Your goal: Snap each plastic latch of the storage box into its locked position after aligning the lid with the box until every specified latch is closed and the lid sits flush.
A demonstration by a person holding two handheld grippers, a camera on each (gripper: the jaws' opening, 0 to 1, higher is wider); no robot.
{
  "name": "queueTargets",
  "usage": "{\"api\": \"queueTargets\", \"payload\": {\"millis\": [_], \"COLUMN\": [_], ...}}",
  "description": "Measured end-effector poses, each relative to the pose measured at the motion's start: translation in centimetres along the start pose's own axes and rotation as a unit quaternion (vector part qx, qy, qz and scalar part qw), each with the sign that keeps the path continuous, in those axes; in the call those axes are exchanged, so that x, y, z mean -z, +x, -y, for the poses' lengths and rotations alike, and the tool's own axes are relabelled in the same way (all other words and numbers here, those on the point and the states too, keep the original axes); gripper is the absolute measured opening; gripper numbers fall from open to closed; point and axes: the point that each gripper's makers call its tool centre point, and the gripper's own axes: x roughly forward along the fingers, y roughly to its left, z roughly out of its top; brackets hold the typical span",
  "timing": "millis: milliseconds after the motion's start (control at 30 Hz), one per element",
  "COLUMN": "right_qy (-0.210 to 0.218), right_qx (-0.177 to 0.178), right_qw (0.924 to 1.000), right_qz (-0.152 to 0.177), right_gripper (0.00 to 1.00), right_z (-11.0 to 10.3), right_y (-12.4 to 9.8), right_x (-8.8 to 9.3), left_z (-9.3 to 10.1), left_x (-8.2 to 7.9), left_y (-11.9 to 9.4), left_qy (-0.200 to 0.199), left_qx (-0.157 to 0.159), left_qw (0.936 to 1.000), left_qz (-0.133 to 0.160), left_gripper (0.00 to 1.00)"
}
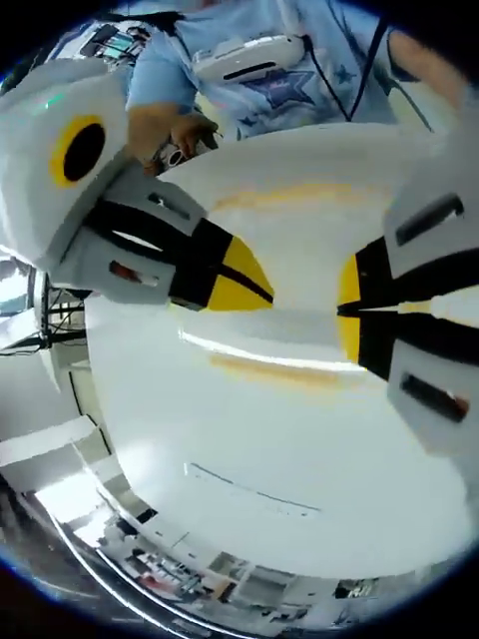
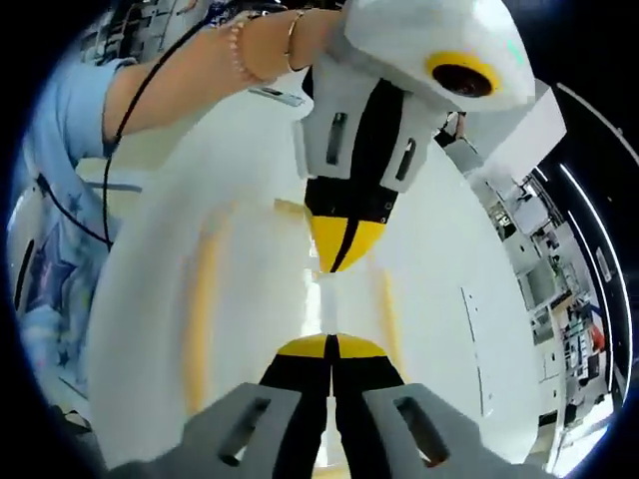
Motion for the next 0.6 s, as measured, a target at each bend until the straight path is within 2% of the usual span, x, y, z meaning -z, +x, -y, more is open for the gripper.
{"api": "queueTargets", "payload": {"millis": [33,133,200,367,600], "right_qy": [-0.002,-0.009,-0.008,-0.027,-0.013], "right_qx": [0.001,0.006,-0.006,-0.004,-0.002], "right_qw": [1.0000,0.9999,0.9999,0.9996,0.9999], "right_qz": [-0.001,-0.002,0.006,-0.010,0.004], "right_gripper": [0.00,0.00,0.00,0.00,0.00], "right_z": [0.0,-0.1,-0.4,-0.7,-0.6], "right_y": [0.0,0.0,-0.1,-0.1,0.0], "right_x": [0.0,-0.1,-0.5,-0.8,-1.1], "left_z": [-0.1,-0.6,-0.8,-0.1,0.4], "left_x": [0.0,0.8,2.3,5.1,5.4], "left_y": [-0.3,-2.7,-3.6,-3.1,-2.2], "left_qy": [-0.003,-0.037,-0.051,-0.075,-0.093], "left_qx": [-0.003,-0.015,-0.015,-0.006,0.001], "left_qw": [1.0000,0.9973,0.9959,0.9944,0.9885], "left_qz": [0.008,0.062,0.074,0.075,0.119], "left_gripper": [0.00,0.00,0.00,0.00,0.00]}}
